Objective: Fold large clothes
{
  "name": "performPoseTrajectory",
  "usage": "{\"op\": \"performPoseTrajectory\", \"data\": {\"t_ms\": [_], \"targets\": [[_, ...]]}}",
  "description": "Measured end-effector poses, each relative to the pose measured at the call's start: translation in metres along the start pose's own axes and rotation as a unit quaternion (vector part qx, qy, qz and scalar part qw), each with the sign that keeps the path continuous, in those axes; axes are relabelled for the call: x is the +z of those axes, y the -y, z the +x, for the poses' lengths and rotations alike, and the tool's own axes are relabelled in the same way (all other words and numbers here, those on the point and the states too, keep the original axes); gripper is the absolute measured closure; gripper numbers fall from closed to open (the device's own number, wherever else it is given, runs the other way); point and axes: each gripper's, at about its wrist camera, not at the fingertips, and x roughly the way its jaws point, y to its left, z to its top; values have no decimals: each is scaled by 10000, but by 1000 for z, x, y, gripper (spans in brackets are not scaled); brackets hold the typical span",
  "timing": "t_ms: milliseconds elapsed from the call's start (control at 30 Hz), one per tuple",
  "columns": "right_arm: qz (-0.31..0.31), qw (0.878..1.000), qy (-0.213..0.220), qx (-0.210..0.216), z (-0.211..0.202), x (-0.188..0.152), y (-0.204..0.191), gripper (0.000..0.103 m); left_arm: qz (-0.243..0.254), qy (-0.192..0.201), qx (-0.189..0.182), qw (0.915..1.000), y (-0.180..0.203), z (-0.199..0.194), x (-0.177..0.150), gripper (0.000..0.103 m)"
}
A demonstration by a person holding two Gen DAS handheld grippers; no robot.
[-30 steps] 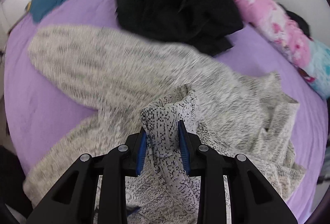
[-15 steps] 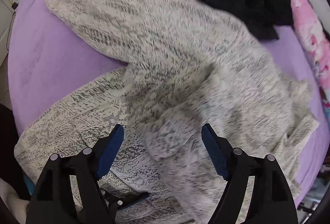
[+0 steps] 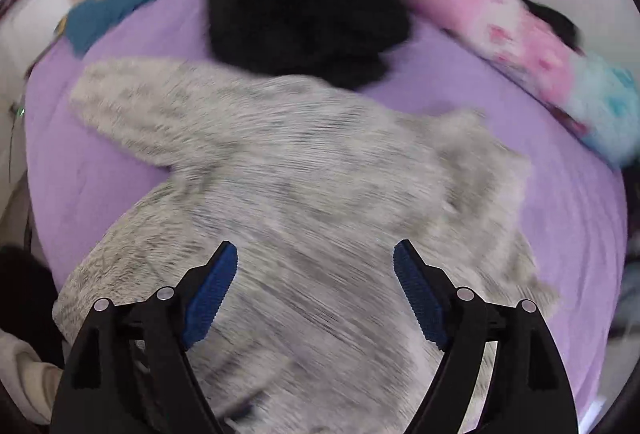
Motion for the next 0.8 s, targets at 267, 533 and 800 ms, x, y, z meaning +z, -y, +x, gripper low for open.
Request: {"op": "performPoseTrajectory", "data": {"t_ms": [267,533,800], "targets": [[1897,9779,458,-757,-25,-119,134,15,-369,351,103,9986,-37,-26,60,6],[3048,9496,452,-566,15,-166,211,15,-76,173,338,9993,-49,4,122,6],[3219,9457,254,-376,68,-118,259,22,-798,-125,678,9944,-100,22,113,8]]}}
